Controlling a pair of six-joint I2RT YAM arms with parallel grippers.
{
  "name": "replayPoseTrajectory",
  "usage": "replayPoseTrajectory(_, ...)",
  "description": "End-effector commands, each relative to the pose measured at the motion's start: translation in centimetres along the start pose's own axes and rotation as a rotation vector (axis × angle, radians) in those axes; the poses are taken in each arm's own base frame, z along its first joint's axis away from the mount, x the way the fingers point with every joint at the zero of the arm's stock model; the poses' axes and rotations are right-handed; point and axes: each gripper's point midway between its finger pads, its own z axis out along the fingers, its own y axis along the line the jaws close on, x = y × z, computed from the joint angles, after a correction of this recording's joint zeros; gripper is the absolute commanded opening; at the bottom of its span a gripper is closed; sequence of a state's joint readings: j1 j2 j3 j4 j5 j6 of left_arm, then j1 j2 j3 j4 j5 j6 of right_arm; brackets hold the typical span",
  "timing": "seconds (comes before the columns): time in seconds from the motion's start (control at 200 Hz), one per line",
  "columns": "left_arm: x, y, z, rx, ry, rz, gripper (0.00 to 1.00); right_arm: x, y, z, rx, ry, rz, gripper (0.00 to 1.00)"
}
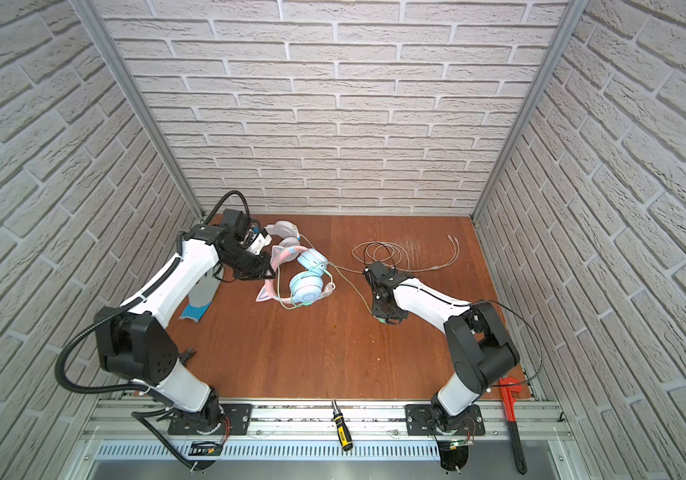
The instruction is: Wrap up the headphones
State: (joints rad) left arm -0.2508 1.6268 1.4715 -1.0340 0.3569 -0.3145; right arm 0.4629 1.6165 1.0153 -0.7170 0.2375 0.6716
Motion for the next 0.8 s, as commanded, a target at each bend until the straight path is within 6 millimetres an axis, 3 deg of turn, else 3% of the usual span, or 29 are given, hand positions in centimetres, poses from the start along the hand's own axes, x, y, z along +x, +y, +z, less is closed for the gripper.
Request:
replayPoseTrajectory(0.0, 1.5, 0.1, 2.2, -0.015, 0.071, 0.015, 0.0, -0.5, 1.0, -0.6, -0.039, -0.005, -0.007, 0.25)
replayPoseTrajectory(0.17, 3.3, 0.4, 4.7, -0.064, 0.148, 0.036, 0.0, -0.9, 1.0, -2.1, -0.063, -0.021, -0.023, 0.36)
replayPoseTrajectory(0.31, 3.9, 0.3, 5.4, -0.088, 0.174, 0.055, 0.0, -2.4, 1.1, -4.9, -0.109, -0.074, -0.061, 0.45)
replayPoseTrajectory(0.495, 3.9, 0.2, 5.1, -0.119, 0.183, 0.073, 0.0, -5.4, 5.4, -11.6, -0.387, -0.204, -0.191, 0.44)
replayPoseTrajectory(0.655, 3.7, 0.1, 4.8, -0.149, 0.175, 0.074, 0.0, -6.2, 9.8, -17.6, -0.684, -0.247, -0.279, 0.46)
replayPoseTrajectory(0.795, 3.4, -0.2, 4.5, -0.171, 0.17, 0.092, 0.0, -6.3, 12.1, -20.4, -0.846, -0.253, -0.283, 0.5)
